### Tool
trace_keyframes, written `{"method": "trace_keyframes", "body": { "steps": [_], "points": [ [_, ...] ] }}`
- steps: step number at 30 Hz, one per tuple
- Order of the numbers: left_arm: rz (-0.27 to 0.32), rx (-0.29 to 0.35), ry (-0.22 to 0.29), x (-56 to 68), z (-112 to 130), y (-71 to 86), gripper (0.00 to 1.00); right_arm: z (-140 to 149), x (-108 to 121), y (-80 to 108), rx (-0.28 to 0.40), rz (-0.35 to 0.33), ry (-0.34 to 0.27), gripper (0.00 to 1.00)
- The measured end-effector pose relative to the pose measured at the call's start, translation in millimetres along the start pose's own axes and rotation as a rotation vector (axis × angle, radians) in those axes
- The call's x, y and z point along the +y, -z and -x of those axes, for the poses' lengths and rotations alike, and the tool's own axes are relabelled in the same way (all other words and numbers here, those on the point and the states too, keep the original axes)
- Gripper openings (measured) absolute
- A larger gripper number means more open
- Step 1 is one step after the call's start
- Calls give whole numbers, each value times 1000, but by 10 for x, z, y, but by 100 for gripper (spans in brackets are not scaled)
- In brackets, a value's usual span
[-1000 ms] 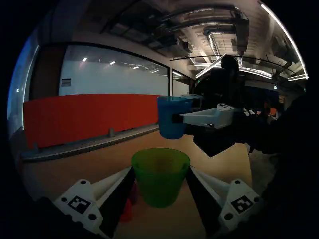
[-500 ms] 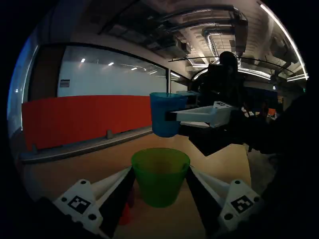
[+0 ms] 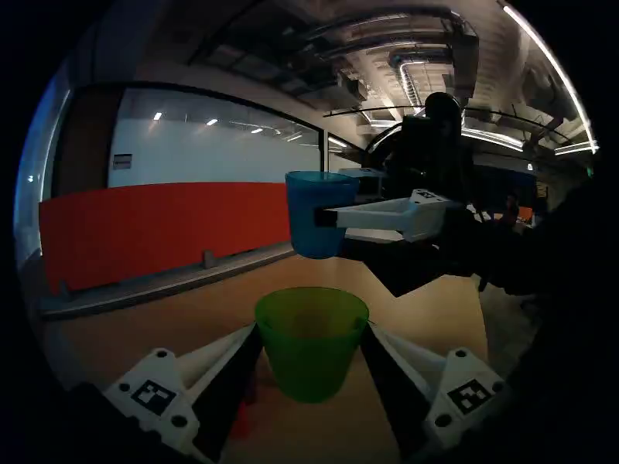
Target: Pour water
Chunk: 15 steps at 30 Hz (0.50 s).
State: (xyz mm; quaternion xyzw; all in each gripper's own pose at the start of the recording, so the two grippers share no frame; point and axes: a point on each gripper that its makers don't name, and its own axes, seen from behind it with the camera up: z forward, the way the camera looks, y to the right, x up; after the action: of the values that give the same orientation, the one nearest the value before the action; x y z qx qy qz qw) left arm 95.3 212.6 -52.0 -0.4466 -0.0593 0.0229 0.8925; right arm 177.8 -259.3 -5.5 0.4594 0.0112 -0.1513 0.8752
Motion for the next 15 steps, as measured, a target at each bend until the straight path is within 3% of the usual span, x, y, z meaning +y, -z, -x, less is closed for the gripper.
{"method": "trace_keyframes", "body": {
  "steps": [15],
  "points": [
    [10,-3,-2,55,4,-80,86,-40,52,0,1,7,43,89]
  ]
}}
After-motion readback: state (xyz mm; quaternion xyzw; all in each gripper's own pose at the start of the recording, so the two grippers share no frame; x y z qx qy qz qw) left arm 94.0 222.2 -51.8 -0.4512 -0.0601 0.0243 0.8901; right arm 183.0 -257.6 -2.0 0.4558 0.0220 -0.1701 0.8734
